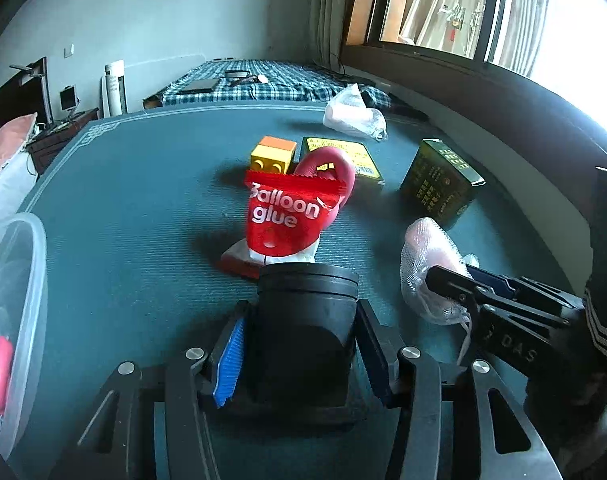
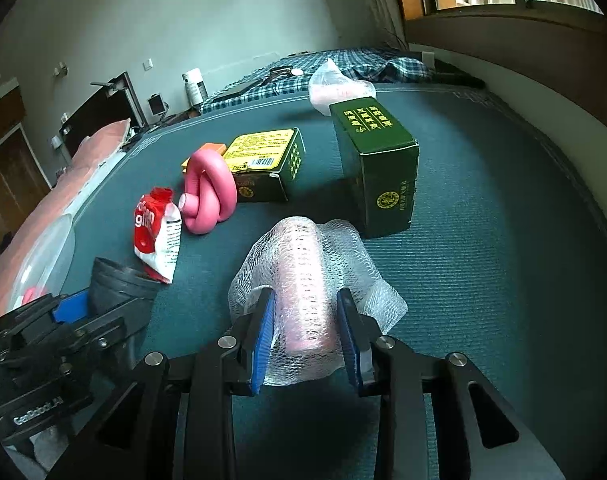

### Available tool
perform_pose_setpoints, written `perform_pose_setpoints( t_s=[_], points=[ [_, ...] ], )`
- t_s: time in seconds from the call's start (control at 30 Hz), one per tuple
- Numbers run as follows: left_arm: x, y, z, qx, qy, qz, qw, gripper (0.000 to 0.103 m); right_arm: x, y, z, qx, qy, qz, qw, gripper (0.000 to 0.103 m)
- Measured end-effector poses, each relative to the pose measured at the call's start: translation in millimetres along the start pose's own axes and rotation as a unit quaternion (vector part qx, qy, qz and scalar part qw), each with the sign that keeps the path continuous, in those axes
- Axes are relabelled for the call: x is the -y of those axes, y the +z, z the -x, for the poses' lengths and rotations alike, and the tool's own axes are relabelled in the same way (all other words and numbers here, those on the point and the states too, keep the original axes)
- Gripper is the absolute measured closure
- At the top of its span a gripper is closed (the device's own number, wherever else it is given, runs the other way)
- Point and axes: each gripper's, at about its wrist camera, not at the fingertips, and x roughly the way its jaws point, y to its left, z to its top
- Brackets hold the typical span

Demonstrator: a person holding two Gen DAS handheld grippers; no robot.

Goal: Organize objects
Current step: 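Carry the black cup and mesh item to the bowl and release both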

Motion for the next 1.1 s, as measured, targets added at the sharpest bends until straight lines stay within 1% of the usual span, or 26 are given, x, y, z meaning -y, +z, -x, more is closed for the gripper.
perform_pose_setpoints(
  t_s=[0.2,0.37,0.57,0.8,0.87,1.0,1.1],
  points=[
    [-5.0,-5.4,17.6,0.024,0.009,0.009,0.9996,0.049,0.1,-0.9,1.5,0.005,0.003,0.003,1.0,0.074],
    [-14.0,-8.6,33.2,0.043,0.03,0.023,0.9984,0.049,-0.9,-0.6,3.7,0.012,0.002,0.007,1.0,0.075],
    [-28.8,-9.1,58.4,0.072,0.061,0.035,0.9949,0.049,-5.8,-3.8,8.6,0.02,-0.005,0.012,1.0,0.075],
    [-63.0,-9.7,79.4,0.084,0.096,0.059,0.9901,0.049,-19.6,-13.9,16.4,0.016,0.012,0.02,1.0,0.075],
    [-75.5,-11.1,85.1,0.087,0.107,0.067,0.9881,0.049,-25.9,-17.5,19.6,0.014,0.025,0.016,0.999,0.075],
    [-102.9,-15.1,96.6,0.092,0.129,0.085,0.9837,0.049,-46.0,-22.6,27.6,0.016,0.046,0.027,0.998,0.075],
    [-121.8,-18.4,102.3,0.092,0.141,0.1,0.9807,0.049,-62.2,-19.9,32.7,0.021,0.061,0.035,0.997,0.075]
  ],
)
